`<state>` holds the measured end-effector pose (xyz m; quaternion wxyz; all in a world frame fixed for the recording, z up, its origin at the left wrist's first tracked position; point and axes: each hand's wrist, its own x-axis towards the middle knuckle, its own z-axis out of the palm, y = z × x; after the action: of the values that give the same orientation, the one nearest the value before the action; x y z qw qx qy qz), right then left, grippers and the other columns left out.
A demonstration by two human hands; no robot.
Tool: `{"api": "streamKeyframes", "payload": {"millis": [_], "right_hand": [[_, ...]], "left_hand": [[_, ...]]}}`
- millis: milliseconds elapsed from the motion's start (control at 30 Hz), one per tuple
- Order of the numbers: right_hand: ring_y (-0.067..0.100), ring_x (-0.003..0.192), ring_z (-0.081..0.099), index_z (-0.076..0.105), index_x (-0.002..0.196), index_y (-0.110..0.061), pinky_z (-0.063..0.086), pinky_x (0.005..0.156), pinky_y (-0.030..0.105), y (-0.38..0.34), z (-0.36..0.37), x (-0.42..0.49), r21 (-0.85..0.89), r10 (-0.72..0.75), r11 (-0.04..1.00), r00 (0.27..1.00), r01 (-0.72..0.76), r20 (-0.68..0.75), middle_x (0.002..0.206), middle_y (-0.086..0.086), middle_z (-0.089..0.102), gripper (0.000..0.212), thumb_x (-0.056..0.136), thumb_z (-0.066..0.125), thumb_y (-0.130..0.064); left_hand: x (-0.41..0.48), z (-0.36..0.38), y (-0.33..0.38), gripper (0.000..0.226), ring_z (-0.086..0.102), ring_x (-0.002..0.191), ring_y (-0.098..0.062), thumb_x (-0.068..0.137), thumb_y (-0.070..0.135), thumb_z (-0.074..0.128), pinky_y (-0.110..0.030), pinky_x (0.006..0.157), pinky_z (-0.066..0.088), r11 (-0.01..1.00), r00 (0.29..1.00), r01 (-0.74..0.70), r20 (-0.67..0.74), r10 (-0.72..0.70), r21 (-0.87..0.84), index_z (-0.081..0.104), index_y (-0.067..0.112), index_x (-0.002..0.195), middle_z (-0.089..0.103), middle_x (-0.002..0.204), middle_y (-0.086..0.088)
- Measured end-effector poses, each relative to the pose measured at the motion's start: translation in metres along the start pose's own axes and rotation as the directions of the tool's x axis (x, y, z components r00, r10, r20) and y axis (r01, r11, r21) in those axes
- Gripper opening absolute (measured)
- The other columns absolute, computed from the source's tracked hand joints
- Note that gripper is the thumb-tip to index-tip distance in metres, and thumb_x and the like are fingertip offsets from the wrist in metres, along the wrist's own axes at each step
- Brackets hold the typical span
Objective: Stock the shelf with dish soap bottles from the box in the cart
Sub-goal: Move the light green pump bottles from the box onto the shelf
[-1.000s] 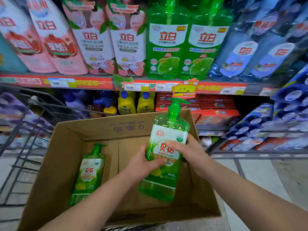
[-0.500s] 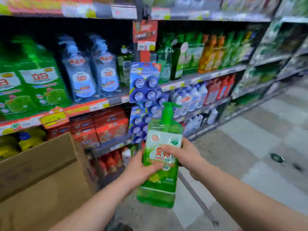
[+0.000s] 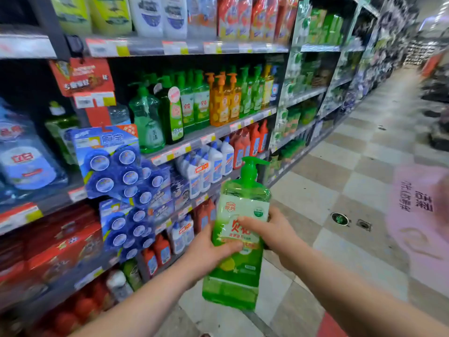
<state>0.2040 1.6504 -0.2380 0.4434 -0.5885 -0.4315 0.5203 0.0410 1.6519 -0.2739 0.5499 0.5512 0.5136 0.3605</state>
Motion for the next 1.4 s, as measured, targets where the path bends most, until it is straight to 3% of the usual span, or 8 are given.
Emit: {"api": "streamKeyframes", "payload": {"millis": [267, 367, 600, 700, 900, 1000, 1133, 1400], "right_hand": [[0.022, 0.088, 0.072, 0.055, 0.116, -0.011, 0.06, 0.068, 0.031, -0.05, -0.041, 0.126, -0.002, -0.055, 0.998, 0.996, 0.055, -0.069, 0.104, 0.009, 0.072, 0.048, 0.074, 0.079, -0.014], [0.021, 0.085, 0.072, 0.058, 0.109, -0.013, 0.059, 0.061, 0.026, -0.064, -0.042, 0.174, 0.015, -0.085, 0.996, 0.994, 0.086, -0.065, 0.101, 0.009, 0.073, 0.038, 0.077, 0.077, -0.012], [0.019, 0.079, 0.074, 0.062, 0.105, -0.014, 0.058, 0.062, 0.03, -0.086, -0.037, 0.275, -0.018, -0.063, 0.998, 0.998, 0.064, 0.022, 0.092, 0.005, 0.076, 0.033, 0.076, 0.078, -0.011], [0.015, 0.075, 0.073, 0.065, 0.099, -0.012, 0.058, 0.059, 0.026, -0.102, -0.029, 0.321, -0.056, -0.097, 0.993, 0.992, 0.102, 0.087, 0.089, 0.004, 0.076, 0.027, 0.076, 0.078, -0.009], [0.024, 0.091, 0.072, 0.059, 0.114, -0.008, 0.058, 0.084, 0.047, -0.142, -0.007, 0.426, -0.111, -0.152, 0.976, 0.954, 0.186, 0.258, 0.1, 0.009, 0.074, 0.071, 0.053, 0.09, -0.028], [0.025, 0.093, 0.071, 0.057, 0.116, -0.006, 0.057, 0.085, 0.048, -0.165, -0.002, 0.475, -0.09, -0.202, 0.965, 0.919, 0.245, 0.34, 0.103, 0.011, 0.073, 0.062, 0.063, 0.088, -0.013], [0.021, 0.092, 0.069, 0.053, 0.115, -0.011, 0.059, 0.078, 0.037, -0.196, 0.008, 0.522, -0.075, -0.293, 0.931, 0.854, 0.357, 0.43, 0.105, 0.008, 0.071, 0.055, 0.069, 0.083, -0.009], [0.025, 0.121, 0.055, 0.036, 0.141, -0.008, 0.045, 0.103, 0.044, -0.215, 0.046, 0.573, -0.123, -0.386, 0.832, 0.722, 0.542, 0.574, 0.13, 0.009, 0.057, 0.091, 0.065, 0.087, -0.017]], "left_hand": [[0.148, 0.013, 0.043, 0.046, 0.068, 0.075, 0.002, 0.069, 0.021, 0.083, -0.019, 0.07, 0.055, 0.998, 0.992, -0.065, 0.105, 0.065, 0.0, 0.055, 0.022, 0.106, 0.071, 0.089, 0.01], [0.198, 0.001, 0.061, 0.049, 0.069, 0.083, -0.005, 0.067, 0.025, 0.084, -0.026, 0.076, 0.056, 0.996, 0.991, -0.081, 0.109, 0.077, 0.029, 0.054, 0.025, 0.106, 0.071, 0.095, 0.008], [0.281, -0.019, 0.071, 0.063, 0.068, 0.093, -0.011, 0.062, 0.031, 0.083, -0.032, 0.086, 0.055, 0.996, 0.998, -0.056, 0.029, 0.054, 0.074, 0.053, 0.022, 0.117, 0.071, 0.104, 0.004], [0.317, -0.033, 0.076, 0.051, 0.066, 0.086, -0.004, 0.071, 0.022, 0.082, -0.015, 0.073, 0.054, 0.996, 0.997, -0.036, -0.069, 0.042, 0.086, 0.051, 0.026, 0.112, 0.068, 0.098, 0.01], [0.387, -0.057, 0.099, 0.052, 0.066, 0.086, -0.01, 0.073, 0.014, 0.079, -0.021, 0.073, 0.055, 0.997, 0.951, -0.013, -0.308, 0.036, 0.077, 0.05, 0.017, 0.115, 0.067, 0.097, 0.006], [0.419, -0.065, 0.119, 0.068, 0.065, 0.096, -0.014, 0.064, 0.029, 0.085, -0.037, 0.089, 0.054, 0.994, 0.905, -0.008, -0.422, 0.053, 0.107, 0.048, 0.019, 0.12, 0.067, 0.106, 0.003], [0.445, -0.076, 0.147, 0.075, 0.058, 0.112, -0.013, 0.068, 0.035, 0.08, -0.027, 0.096, 0.046, 0.953, 0.828, 0.013, -0.537, 0.159, 0.303, 0.04, 0.024, 0.131, 0.058, 0.118, 0.008], [0.431, -0.117, 0.181, 0.064, 0.041, 0.127, -0.027, 0.079, 0.036, 0.061, -0.028, 0.105, 0.029, 0.725, 0.459, 0.315, -0.767, 0.448, 0.612, 0.045, 0.009, 0.135, 0.047, 0.134, -0.01]]}}
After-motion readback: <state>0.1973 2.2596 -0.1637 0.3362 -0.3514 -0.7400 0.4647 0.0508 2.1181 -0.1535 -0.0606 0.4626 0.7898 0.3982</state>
